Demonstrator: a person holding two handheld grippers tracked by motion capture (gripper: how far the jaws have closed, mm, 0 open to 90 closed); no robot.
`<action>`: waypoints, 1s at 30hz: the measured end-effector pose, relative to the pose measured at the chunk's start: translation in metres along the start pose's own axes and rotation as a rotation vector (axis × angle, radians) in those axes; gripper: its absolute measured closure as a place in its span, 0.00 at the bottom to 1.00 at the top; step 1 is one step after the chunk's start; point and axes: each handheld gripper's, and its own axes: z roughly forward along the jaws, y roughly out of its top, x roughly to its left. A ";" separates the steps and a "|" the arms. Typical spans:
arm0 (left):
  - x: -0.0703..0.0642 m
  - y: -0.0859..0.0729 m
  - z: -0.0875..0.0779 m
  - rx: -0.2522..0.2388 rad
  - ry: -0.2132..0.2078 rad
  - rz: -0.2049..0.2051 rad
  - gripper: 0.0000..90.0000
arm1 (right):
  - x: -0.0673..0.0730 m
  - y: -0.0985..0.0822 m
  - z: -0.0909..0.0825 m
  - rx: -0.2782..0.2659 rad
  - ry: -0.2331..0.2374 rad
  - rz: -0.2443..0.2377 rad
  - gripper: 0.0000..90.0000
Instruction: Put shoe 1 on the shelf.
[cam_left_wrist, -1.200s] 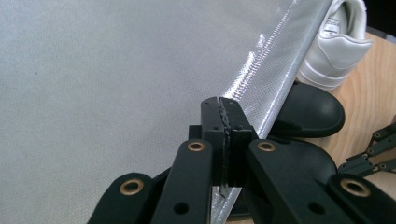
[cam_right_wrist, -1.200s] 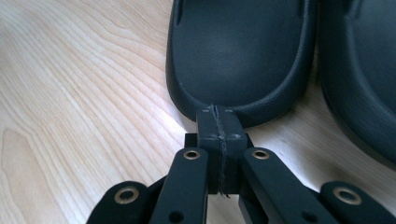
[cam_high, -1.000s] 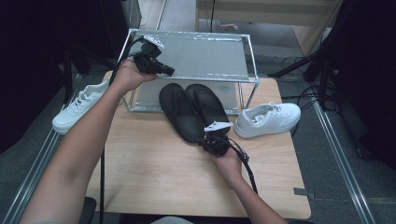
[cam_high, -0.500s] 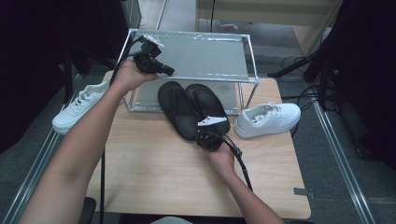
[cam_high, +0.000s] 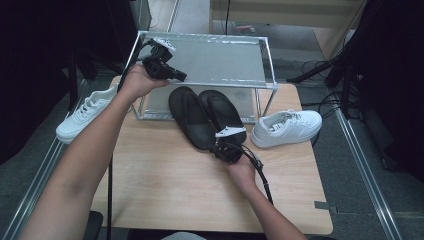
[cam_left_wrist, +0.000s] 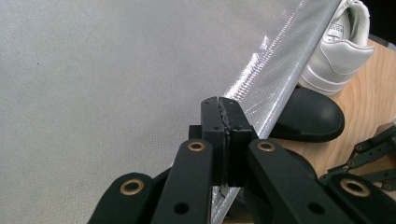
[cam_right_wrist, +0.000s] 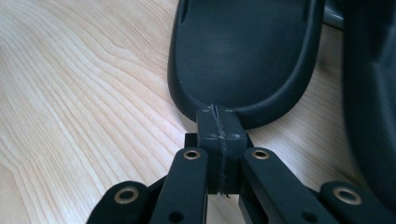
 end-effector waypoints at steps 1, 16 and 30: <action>0.000 0.000 0.000 0.001 -0.001 -0.002 1.00 | 0.001 0.001 0.002 0.000 0.002 -0.006 1.00; 0.002 -0.001 0.000 -0.010 -0.014 -0.011 1.00 | 0.010 0.033 0.032 -0.024 0.010 -0.018 1.00; 0.001 -0.001 0.000 -0.008 -0.008 -0.006 1.00 | 0.015 0.067 0.062 -0.065 0.014 0.055 1.00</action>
